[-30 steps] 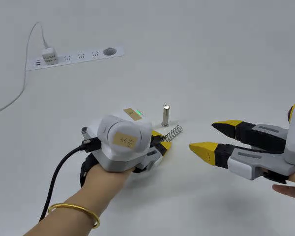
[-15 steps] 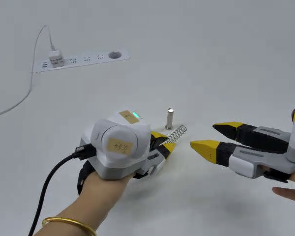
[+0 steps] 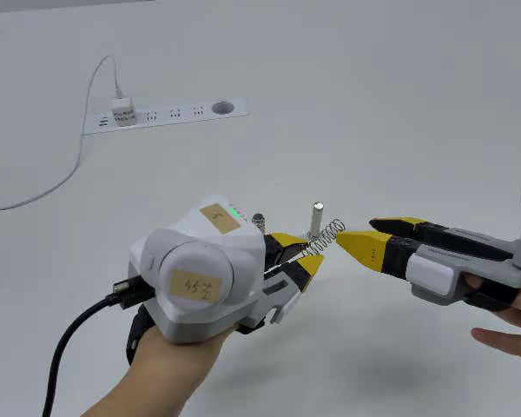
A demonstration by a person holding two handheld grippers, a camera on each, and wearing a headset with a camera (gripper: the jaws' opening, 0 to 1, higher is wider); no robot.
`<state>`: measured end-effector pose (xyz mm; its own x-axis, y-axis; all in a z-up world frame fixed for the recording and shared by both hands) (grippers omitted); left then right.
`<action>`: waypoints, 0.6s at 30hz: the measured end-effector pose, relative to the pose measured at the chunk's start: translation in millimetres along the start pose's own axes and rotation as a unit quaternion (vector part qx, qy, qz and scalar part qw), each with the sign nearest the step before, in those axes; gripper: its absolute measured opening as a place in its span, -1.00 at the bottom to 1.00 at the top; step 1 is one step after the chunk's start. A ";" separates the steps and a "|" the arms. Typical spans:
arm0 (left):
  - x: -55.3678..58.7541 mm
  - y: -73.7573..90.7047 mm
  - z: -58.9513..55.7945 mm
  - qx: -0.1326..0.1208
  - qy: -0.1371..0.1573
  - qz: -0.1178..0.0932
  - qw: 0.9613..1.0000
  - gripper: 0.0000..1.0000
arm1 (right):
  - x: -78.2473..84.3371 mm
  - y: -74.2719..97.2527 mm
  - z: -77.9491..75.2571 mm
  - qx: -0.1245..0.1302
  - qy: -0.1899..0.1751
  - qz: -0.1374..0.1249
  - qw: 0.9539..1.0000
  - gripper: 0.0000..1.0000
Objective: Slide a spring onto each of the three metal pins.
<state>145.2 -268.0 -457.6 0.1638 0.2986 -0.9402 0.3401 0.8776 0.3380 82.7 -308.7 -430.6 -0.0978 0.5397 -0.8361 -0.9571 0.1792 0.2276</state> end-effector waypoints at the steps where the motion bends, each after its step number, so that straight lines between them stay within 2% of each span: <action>1: -0.6 1.4 -0.7 0.000 0.000 -0.002 1.000 -0.81 | 0.2 -0.9 0.4 -0.002 -0.007 -0.002 1.000 -0.19; 10: -4.1 16.8 -6.9 -0.002 0.003 -0.020 1.000 -0.81 | 7.0 -8.1 7.1 -0.022 -0.063 -0.005 0.998 -0.33; 14: -7.7 21.7 -8.8 0.000 0.008 -0.034 0.999 -0.81 | 9.6 -11.7 12.3 -0.036 -0.097 -0.008 0.995 -0.37; 16: -8.2 23.7 -8.6 -0.001 0.010 -0.038 0.999 -0.81 | 9.7 -12.7 13.6 -0.039 -0.103 -0.009 0.994 -0.39; 18: -8.8 25.9 -9.5 0.001 0.015 -0.045 0.999 -0.81 | 10.0 -14.4 18.2 -0.051 -0.123 -0.011 0.991 -0.44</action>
<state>143.8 -244.3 -441.0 0.1052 0.2299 -0.9675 0.3545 0.9003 0.2525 100.5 -290.9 -433.1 -0.0183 0.7236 -0.6900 -0.9821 0.1164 0.1480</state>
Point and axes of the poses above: the centre of the closed fingertips' face, and the gripper's own axes: y roughly backward along the fingers, z roughly to its left, x roughly out of its underside, the point moved 3 cm from there along y, roughly backward along the fingers, and after that the axes turned 2 degrees about -z, right-handed, at the moved point
